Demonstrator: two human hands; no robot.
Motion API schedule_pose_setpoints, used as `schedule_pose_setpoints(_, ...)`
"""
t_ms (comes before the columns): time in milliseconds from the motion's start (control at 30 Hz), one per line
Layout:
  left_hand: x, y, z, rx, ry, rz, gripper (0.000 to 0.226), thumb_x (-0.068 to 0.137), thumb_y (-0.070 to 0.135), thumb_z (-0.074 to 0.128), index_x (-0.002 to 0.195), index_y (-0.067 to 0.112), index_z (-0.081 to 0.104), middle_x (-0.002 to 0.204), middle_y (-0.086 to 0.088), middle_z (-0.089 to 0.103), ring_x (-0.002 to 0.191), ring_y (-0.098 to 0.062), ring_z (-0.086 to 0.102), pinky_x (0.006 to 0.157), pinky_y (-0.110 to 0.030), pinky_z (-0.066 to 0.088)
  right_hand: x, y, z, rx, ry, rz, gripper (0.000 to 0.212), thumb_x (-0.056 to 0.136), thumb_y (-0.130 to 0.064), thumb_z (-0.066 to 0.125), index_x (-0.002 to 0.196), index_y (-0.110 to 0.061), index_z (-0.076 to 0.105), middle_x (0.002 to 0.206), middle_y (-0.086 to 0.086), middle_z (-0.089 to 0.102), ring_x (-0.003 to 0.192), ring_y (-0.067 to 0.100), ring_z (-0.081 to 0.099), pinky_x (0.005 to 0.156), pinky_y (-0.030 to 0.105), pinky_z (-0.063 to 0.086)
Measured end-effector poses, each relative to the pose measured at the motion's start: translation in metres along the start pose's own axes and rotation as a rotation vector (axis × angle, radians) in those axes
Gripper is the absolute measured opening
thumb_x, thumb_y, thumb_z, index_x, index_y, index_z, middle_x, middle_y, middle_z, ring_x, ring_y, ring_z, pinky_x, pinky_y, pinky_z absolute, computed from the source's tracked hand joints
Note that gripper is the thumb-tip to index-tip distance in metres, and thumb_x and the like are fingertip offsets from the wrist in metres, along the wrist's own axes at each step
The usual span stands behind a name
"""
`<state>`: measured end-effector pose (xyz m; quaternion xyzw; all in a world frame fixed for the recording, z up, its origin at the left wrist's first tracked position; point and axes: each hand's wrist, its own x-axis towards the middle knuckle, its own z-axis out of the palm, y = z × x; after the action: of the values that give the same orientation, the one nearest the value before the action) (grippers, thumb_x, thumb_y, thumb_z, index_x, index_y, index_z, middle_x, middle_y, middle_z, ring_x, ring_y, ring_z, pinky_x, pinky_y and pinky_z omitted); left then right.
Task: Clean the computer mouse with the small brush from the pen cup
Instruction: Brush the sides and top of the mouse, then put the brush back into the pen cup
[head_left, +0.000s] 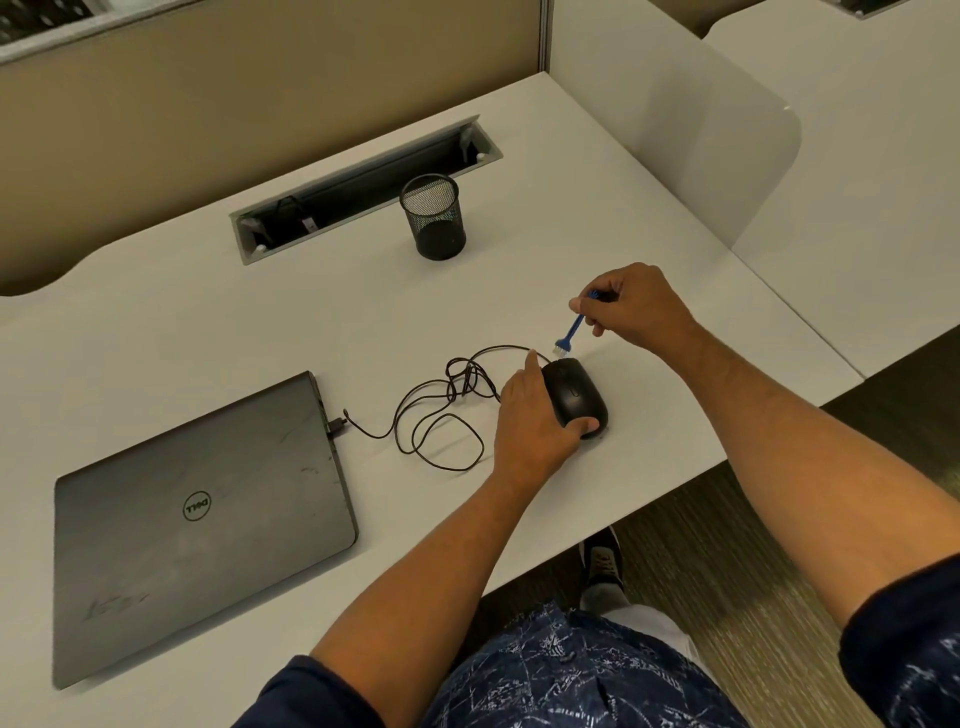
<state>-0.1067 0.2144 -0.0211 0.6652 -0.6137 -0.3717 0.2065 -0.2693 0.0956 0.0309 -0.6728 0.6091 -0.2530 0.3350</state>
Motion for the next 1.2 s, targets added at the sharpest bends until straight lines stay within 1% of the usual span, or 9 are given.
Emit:
schedule_pose_setpoints(200,0.001,0.005,-0.001,0.008,0.036,0.03,0.112,0.076,0.046,0.084,0.16,0.015,0.016,0.162,-0.005,0.03,0.148,-0.024,0.028,0.12,-0.037,0.025,0.005,-0.002,0.005,0.197,0.043,0.068,0.017,0.09,-0.026,0.077,0.087,-0.01,0.079,0.071,0.007,0.076,0.059,0.015,0.074,0.063,0.024,0.06)
schedule_pose_setpoints(333,0.013,0.017,-0.014,0.011,0.137,0.079,0.099,0.086,0.048,0.073,0.16,0.016,0.017,0.167,-0.005,0.022,0.153,-0.023,0.02,0.122,-0.036,0.02,0.012,-0.007,0.003,0.459,0.084,0.078,0.018,0.093,-0.025,0.074,0.095,-0.008,0.081,0.08,0.013,0.078,0.07,0.021,0.077,0.074,0.031,0.064)
schedule_pose_setpoints(500,0.059,0.029,-0.058,0.163,0.311,0.124,0.089,0.095,0.034,0.065,0.161,0.011,0.012,0.17,-0.007,0.012,0.157,-0.023,0.012,0.126,-0.039,0.015,0.032,-0.026,0.002,0.613,0.126,0.071,0.018,0.095,-0.017,0.072,0.108,-0.007,0.079,0.088,0.009,0.081,0.084,0.023,0.079,0.083,0.034,0.064)
schedule_pose_setpoints(700,0.12,0.025,-0.118,0.376,0.37,0.082,0.098,0.085,0.016,0.069,0.161,0.007,0.008,0.17,-0.01,0.011,0.157,-0.026,0.01,0.124,-0.046,0.025,0.076,-0.067,0.003,0.463,0.207,-0.032,0.017,0.091,-0.01,0.075,0.105,-0.001,0.077,0.089,0.014,0.079,0.08,0.021,0.079,0.085,0.038,0.064)
schedule_pose_setpoints(800,0.141,0.015,-0.137,0.465,0.339,0.049,0.102,0.082,0.017,0.07,0.161,0.007,0.007,0.17,-0.011,0.009,0.157,-0.027,0.007,0.124,-0.046,0.025,0.103,-0.087,0.008,0.329,0.25,-0.079,0.015,0.091,-0.015,0.075,0.101,-0.005,0.078,0.088,0.01,0.079,0.075,0.015,0.078,0.081,0.032,0.064)
schedule_pose_setpoints(900,0.159,0.005,-0.146,0.526,0.278,0.006,0.105,0.083,0.02,0.07,0.162,0.009,0.002,0.171,-0.009,0.003,0.158,-0.026,0.002,0.124,-0.047,0.024,0.126,-0.1,0.017,0.156,0.266,-0.167,0.018,0.094,-0.019,0.073,0.105,-0.006,0.078,0.095,0.01,0.078,0.072,0.009,0.074,0.075,0.017,0.06)
schedule_pose_setpoints(933,0.163,0.003,-0.147,0.537,0.26,-0.006,0.105,0.084,0.02,0.07,0.162,0.01,0.001,0.171,-0.009,0.001,0.158,-0.026,0.001,0.124,-0.048,0.024,0.133,-0.103,0.02,0.104,0.257,-0.199,0.019,0.094,-0.019,0.072,0.106,-0.005,0.078,0.098,0.011,0.078,0.073,0.01,0.072,0.075,0.016,0.059)
schedule_pose_setpoints(1033,0.174,-0.001,-0.149,0.589,0.226,-0.021,0.101,0.086,0.022,0.068,0.162,0.011,0.003,0.171,-0.009,0.001,0.158,-0.027,0.0,0.123,-0.048,0.023,0.152,-0.111,0.03,-0.051,0.2,-0.247,0.022,0.097,-0.019,0.068,0.113,-0.006,0.077,0.109,0.013,0.077,0.089,0.02,0.072,0.089,0.027,0.059)
schedule_pose_setpoints(1200,0.183,-0.005,-0.142,0.592,0.239,-0.017,0.096,0.087,0.027,0.067,0.161,0.009,0.009,0.17,-0.01,0.009,0.158,-0.028,0.004,0.122,-0.047,0.023,0.175,-0.123,0.045,-0.242,0.05,-0.287,0.027,0.104,-0.02,0.057,0.121,-0.007,0.073,0.12,0.014,0.073,0.105,0.024,0.068,0.093,0.024,0.048)
